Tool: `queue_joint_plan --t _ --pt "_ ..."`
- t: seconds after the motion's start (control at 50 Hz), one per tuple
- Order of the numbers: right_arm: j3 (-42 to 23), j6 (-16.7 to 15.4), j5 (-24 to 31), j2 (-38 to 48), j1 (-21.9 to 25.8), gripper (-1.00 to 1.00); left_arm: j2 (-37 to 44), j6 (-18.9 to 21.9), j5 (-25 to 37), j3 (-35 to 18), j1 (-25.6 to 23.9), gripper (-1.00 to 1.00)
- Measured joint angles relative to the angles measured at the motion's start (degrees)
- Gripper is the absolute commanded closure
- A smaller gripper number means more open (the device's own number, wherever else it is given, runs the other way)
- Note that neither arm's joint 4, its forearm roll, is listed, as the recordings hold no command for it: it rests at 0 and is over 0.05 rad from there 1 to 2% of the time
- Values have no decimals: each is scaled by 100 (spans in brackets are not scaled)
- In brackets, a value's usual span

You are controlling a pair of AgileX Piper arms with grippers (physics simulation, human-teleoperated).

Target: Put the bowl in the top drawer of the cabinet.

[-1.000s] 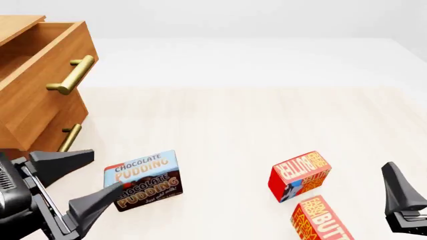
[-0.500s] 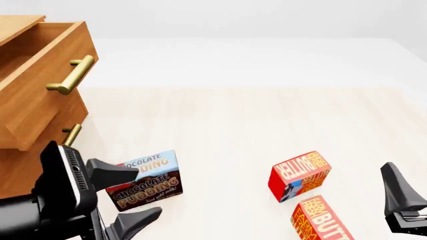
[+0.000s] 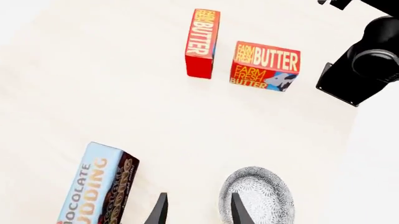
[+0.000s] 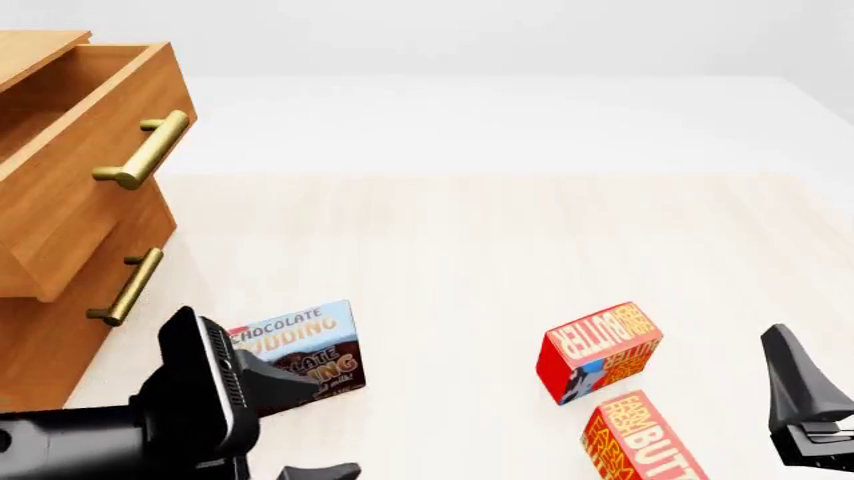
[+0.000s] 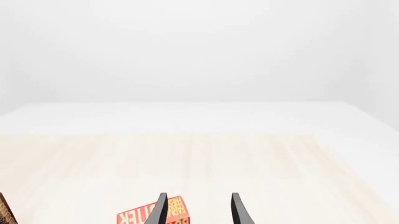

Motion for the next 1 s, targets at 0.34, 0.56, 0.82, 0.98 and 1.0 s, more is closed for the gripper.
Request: queue_joint_plan --t 0.34,0.56,0.82,0.98,1.0 --pt "0 5 -2 0 -20 -100 389 -420 -395 141 -451 -100" --pt "0 8 3 0 -43 -100 544 -777 -809 432 -616 -100" --pt "0 5 22 1 -70 -100 893 -1240 -1569 925 -753 -100" --pt "1 11 29 1 -76 -100 1006 -1365 -1799 1042 -792 -100" --pt "1 12 29 1 -76 -100 1017 -1377 -1822 1053 -796 -100"
